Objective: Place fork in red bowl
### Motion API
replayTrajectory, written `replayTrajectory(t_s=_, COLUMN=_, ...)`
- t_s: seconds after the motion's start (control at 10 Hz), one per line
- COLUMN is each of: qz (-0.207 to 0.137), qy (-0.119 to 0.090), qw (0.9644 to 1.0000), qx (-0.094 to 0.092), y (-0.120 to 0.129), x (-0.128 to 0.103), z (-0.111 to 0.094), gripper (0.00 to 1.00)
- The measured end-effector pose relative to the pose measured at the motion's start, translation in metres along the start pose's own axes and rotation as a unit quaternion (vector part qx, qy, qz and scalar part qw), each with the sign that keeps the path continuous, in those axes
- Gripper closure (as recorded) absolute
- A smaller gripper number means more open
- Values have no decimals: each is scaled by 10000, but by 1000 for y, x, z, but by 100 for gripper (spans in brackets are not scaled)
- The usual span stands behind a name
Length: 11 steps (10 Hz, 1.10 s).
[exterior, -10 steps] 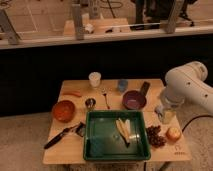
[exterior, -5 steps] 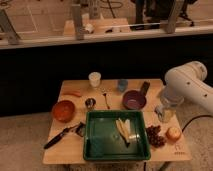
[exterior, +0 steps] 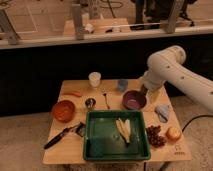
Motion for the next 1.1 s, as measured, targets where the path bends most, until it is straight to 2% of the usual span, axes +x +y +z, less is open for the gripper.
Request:
replayTrajectory(t_s=0.1, qz=-546, qy=-11, qw=9985, qx=-57, y=-14, x=-6, z=5, gripper=20)
replayTrajectory(t_s=0.2, qz=-1082, qy=-19, qw=9941, qx=-82, y=-31, x=-13, z=9, gripper=20)
replayTrajectory(t_s=0.3, qz=-1373, qy=-24, qw=9905, qx=-98, y=-39, x=-17, z=12, gripper=20)
replayTrajectory(t_s=0.5, qz=-1615, qy=-24, qw=9868, qx=-109, y=-46, x=-21, z=13, gripper=20)
replayTrajectory(t_s=0.7, qz=-1619, qy=-20, qw=9867, qx=-115, y=-45, x=-19, z=14, gripper=20)
replayTrajectory(t_s=0.8, qz=-1860, qy=37, qw=9825, qx=-99, y=-49, x=-21, z=12, gripper=20)
replayTrajectory(t_s=1.0, qz=-2625, qy=115, qw=9648, qx=-83, y=-67, x=-37, z=12, gripper=20)
replayTrajectory(t_s=1.1, qz=-3219, qy=184, qw=9466, qx=-101, y=-81, x=-52, z=16, gripper=20)
